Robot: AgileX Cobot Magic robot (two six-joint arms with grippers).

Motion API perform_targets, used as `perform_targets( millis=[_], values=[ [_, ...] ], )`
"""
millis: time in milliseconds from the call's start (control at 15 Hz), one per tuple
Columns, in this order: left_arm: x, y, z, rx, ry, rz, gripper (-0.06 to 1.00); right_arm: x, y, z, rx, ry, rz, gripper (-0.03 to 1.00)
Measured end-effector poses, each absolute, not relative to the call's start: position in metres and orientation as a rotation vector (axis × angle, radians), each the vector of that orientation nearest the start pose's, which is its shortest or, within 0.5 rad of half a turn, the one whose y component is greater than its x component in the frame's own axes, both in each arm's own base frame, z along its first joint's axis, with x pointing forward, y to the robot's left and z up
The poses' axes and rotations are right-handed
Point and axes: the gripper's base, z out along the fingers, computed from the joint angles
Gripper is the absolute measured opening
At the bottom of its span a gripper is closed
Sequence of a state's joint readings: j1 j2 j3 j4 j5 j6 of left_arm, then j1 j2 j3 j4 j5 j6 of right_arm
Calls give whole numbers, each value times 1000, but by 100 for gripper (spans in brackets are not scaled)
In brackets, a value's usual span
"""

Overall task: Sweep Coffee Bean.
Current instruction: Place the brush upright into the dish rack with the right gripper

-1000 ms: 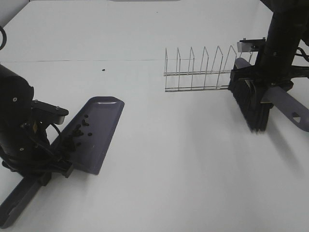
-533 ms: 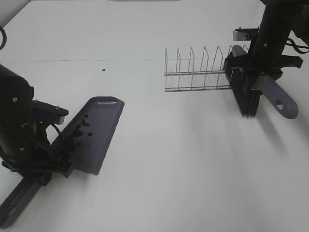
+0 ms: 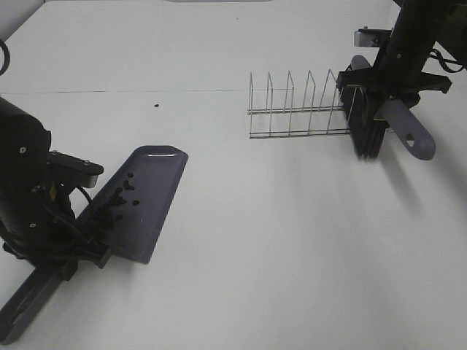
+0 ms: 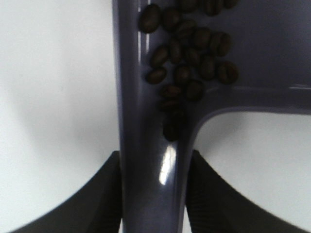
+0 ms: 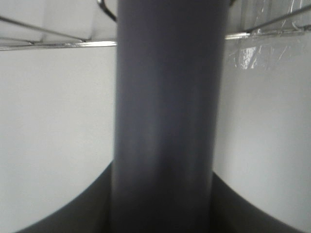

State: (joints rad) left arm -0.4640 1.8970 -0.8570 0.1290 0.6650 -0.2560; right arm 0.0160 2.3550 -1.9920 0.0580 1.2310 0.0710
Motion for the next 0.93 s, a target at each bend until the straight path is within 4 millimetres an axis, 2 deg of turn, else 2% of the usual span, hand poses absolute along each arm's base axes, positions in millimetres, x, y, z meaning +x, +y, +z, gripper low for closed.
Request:
perform_targets(
  millis=[133,400,933],
  values=[
    [259,-122,96,489,3117,140,31,484,14,161,110,3057,105,29],
    [259,-122,96,489,3117,140,31,485,14,151,114,3078,114,29],
    [259,-122,96,489,3117,140,31,485,16,146,129,3086,158,29]
  ],
)
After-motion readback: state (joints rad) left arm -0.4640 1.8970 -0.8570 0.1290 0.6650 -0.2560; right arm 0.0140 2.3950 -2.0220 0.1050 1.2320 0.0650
